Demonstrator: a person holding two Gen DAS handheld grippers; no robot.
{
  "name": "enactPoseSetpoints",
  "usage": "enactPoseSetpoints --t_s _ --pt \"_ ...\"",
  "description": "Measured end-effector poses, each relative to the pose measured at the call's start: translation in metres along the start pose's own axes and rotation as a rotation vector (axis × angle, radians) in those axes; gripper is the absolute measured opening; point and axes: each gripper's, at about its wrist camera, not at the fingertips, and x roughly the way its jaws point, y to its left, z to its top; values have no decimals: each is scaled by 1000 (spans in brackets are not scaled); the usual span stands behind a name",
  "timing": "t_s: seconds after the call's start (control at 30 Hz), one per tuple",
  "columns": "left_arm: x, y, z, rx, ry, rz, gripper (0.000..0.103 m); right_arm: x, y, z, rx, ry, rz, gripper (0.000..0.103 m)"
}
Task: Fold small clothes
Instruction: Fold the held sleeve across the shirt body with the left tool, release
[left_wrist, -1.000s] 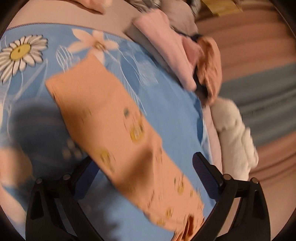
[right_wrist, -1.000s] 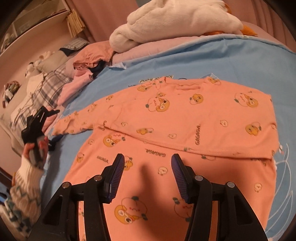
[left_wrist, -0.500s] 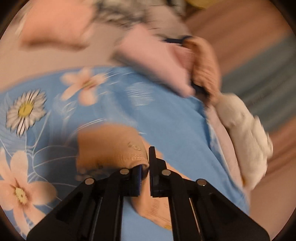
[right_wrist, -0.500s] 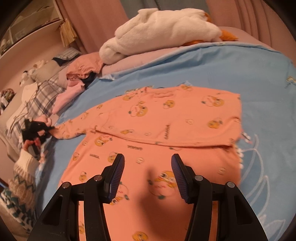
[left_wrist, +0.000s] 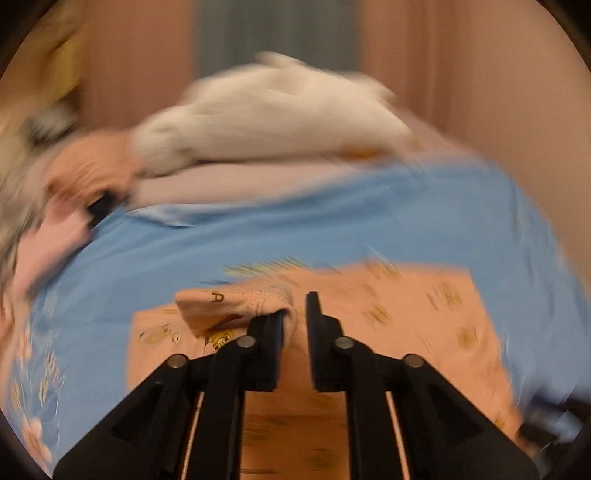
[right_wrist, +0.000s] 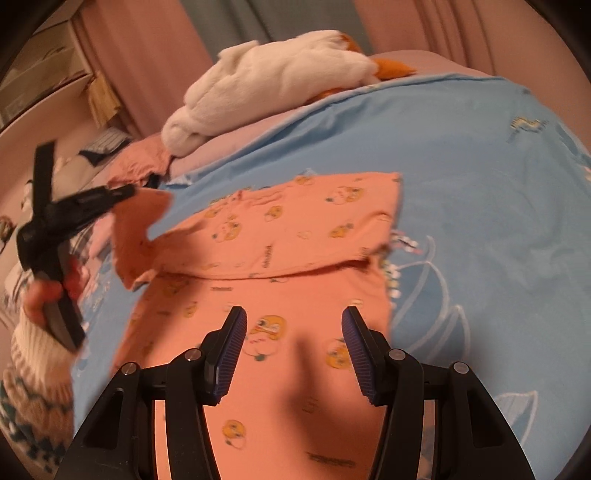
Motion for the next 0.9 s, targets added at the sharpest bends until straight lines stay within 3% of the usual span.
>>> enactPoseSetpoints --t_s 0.03,0.1,0.23,0.33,0.37,0.43,0.57,0.63,0.73,0.9 --pt "11 -21 -8 68 30 -8 30 -1 -6 -1 14 4 -12 55" --pt "32 -53 -31 159 114 -48 67 -4 -16 -1 31 9 -31 55" --pt "40 -65 -51 215 179 -108 92 -9 -28 3 40 2 -63 55" --pt "25 -52 -62 226 171 -169 98 -8 -28 6 38 -7 -68 55" --pt "19 -50 -69 230 178 -171 103 -5 -25 8 32 -6 -62 55" --pt "9 -43 -83 229 201 -167 102 1 -16 10 11 -1 -48 55" --pt "-7 -7 -118 153 271 -175 102 16 16 17 -100 2 7 55" --pt "-16 10 -128 93 260 -182 102 26 39 24 -178 -1 52 55" --pt "-27 38 -136 18 240 -132 102 54 81 35 -304 29 138 55" --pt "-39 79 -135 -99 193 -61 102 112 141 36 -443 126 165 55"
